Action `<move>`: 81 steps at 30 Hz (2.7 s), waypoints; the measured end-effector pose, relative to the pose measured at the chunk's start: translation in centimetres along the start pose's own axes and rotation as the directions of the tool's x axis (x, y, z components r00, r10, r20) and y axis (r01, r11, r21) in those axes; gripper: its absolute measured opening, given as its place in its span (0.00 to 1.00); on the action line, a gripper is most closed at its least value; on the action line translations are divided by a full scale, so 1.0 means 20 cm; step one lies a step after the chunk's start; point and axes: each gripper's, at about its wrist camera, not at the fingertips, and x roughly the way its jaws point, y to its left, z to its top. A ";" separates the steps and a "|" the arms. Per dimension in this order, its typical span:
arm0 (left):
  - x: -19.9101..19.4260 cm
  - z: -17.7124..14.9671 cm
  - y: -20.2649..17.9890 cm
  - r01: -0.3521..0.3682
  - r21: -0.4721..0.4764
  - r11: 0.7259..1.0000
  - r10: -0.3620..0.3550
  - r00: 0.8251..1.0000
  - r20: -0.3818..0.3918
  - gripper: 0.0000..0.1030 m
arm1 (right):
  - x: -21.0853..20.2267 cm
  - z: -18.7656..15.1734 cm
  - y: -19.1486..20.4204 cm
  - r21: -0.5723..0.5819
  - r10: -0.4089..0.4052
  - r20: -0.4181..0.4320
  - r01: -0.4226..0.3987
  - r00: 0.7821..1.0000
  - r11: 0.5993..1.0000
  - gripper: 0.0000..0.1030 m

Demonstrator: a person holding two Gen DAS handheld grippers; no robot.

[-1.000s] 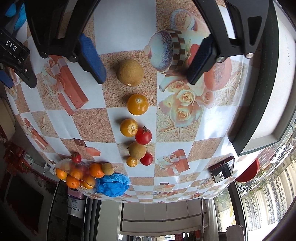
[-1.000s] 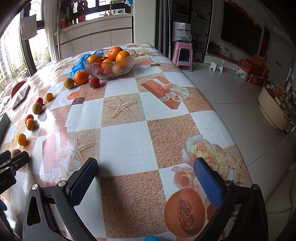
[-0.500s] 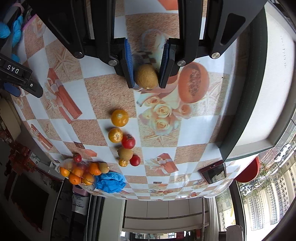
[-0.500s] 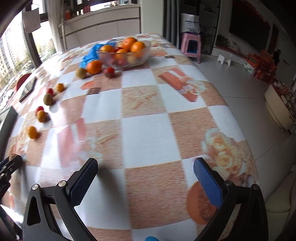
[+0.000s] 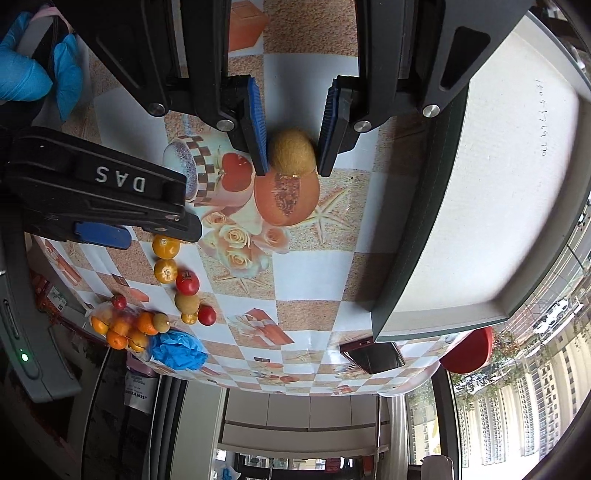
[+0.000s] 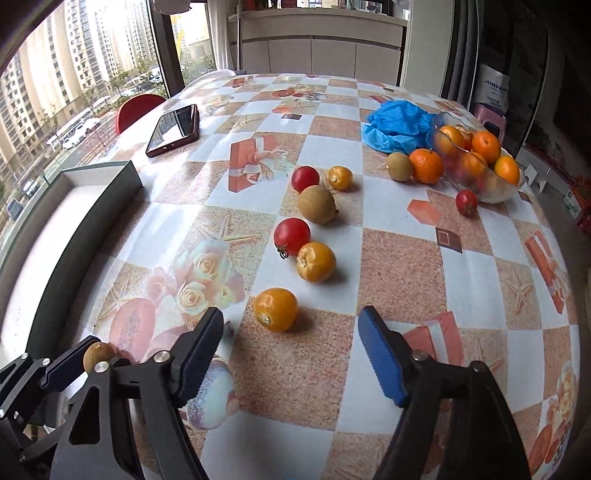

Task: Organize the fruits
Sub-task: 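Grasp the orange tangerine with the right tool while the left tool holds the brown fruit, then carry both held fruits over the white tray with both tools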

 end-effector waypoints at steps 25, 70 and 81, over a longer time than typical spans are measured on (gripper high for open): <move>-0.10 -0.05 0.01 0.095 -0.029 0.995 -0.094 0.995 0.023 0.27 | -0.31 -0.37 -0.31 0.177 0.075 0.033 -0.080 0.997 0.981 0.23; -0.09 0.04 0.93 -0.117 -0.209 0.971 0.130 0.990 0.048 0.27 | -0.06 0.14 0.95 -0.203 0.332 -0.084 -0.342 0.940 0.917 0.23; -0.05 0.08 0.92 -0.108 -0.195 0.975 0.122 0.991 0.059 0.27 | 0.02 0.14 0.93 -0.193 0.284 -0.114 -0.302 0.952 0.934 0.24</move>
